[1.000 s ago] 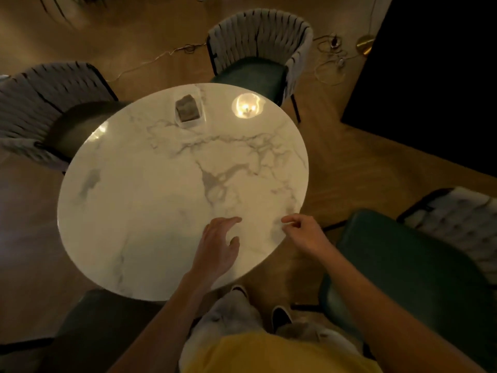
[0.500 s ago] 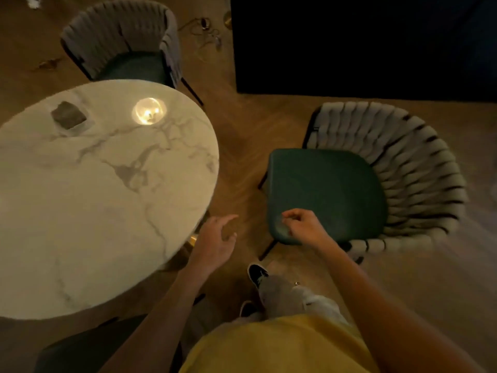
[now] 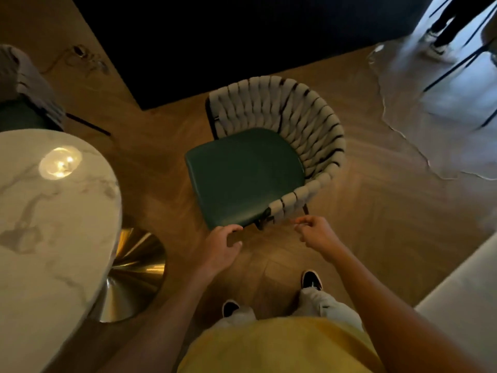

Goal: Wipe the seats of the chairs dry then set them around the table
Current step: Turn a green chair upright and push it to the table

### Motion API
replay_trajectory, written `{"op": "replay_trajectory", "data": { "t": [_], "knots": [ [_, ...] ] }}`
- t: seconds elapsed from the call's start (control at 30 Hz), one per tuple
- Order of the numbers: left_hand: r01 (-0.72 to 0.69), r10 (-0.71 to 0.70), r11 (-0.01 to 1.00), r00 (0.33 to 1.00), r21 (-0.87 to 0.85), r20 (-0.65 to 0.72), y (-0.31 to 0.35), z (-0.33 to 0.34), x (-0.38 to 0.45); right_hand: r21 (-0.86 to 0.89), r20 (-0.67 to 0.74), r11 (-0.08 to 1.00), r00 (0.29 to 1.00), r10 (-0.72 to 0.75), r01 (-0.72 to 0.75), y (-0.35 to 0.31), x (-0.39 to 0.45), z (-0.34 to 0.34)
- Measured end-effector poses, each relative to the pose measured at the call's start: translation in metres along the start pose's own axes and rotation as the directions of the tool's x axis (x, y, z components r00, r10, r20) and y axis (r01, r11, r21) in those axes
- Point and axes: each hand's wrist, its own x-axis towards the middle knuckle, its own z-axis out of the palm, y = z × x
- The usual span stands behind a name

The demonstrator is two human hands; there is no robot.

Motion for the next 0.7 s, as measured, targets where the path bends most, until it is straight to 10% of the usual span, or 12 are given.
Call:
{"op": "replay_trajectory", "data": {
  "t": [0.7],
  "knots": [
    [0.222, -0.222, 0.975, 0.975, -0.023, 0.006, 0.194, 0.135, 0.164, -0.163, 0.164, 0.972, 0.976, -0.143, 0.17, 0.023, 0.118, -0.228]
  ]
}}
